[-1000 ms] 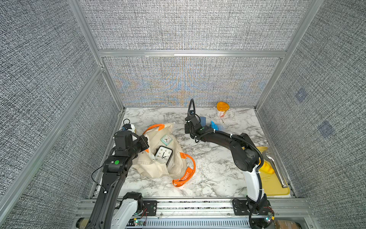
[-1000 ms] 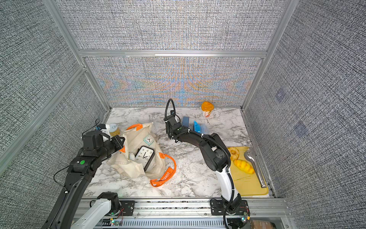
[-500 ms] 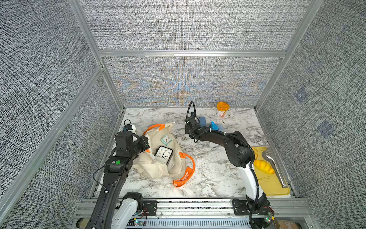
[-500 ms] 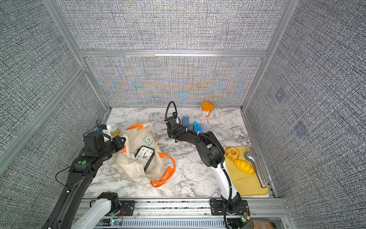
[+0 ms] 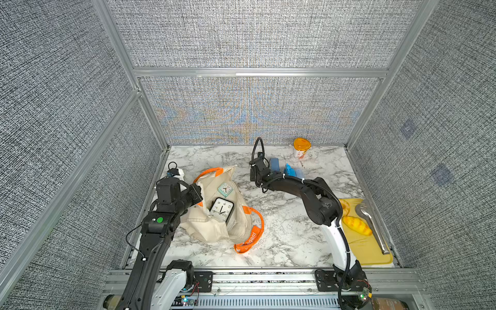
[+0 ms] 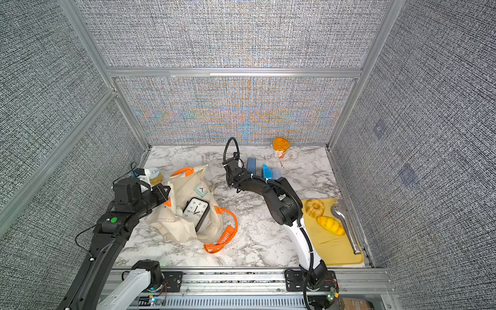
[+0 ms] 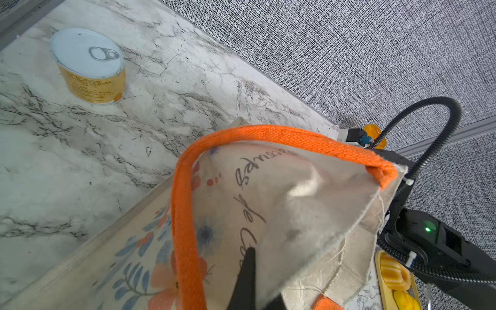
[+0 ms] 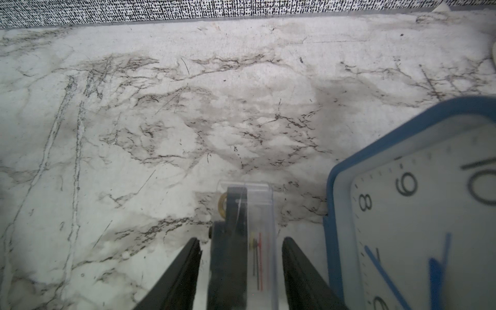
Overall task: Take the alarm clock out of the canvas bag
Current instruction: Place the alarm at the center of the board.
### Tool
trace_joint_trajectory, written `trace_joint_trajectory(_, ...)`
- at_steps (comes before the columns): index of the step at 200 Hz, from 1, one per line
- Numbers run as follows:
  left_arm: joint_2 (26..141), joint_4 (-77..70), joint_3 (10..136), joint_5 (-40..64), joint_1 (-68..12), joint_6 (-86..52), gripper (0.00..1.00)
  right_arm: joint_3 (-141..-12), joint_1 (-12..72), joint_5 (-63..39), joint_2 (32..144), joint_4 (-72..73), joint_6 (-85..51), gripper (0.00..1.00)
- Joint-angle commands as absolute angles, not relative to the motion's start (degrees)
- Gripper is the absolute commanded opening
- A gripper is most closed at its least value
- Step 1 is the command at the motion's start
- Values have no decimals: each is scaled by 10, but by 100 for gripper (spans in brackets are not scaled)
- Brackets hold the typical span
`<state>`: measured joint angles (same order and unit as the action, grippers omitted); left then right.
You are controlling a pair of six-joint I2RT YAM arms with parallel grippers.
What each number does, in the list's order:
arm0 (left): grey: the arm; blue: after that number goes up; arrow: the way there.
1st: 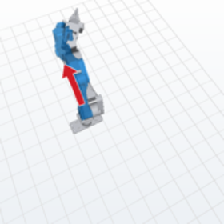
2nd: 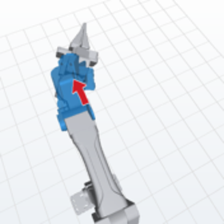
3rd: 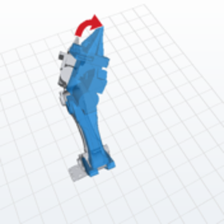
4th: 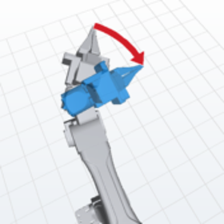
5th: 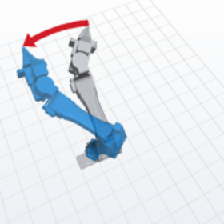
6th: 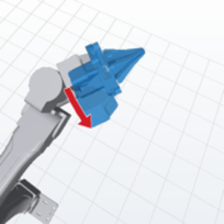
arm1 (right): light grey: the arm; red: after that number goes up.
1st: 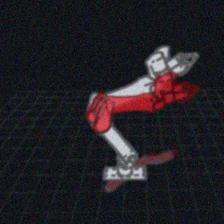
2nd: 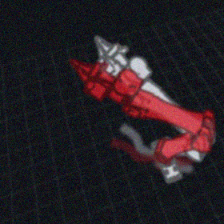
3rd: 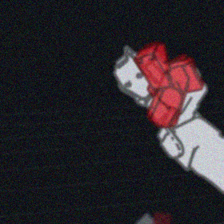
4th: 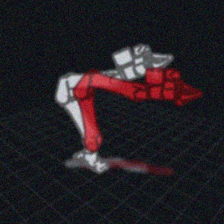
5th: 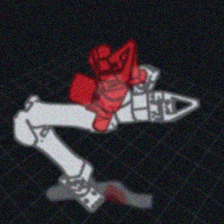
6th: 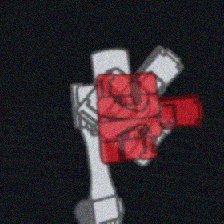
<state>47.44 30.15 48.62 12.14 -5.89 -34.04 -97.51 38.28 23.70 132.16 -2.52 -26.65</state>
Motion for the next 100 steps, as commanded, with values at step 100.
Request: trace_joint_trajectory(100, 450, 311, 459, 202, -58, -313, 1, -942, 421, 294, 1132, 2, -238, 72)
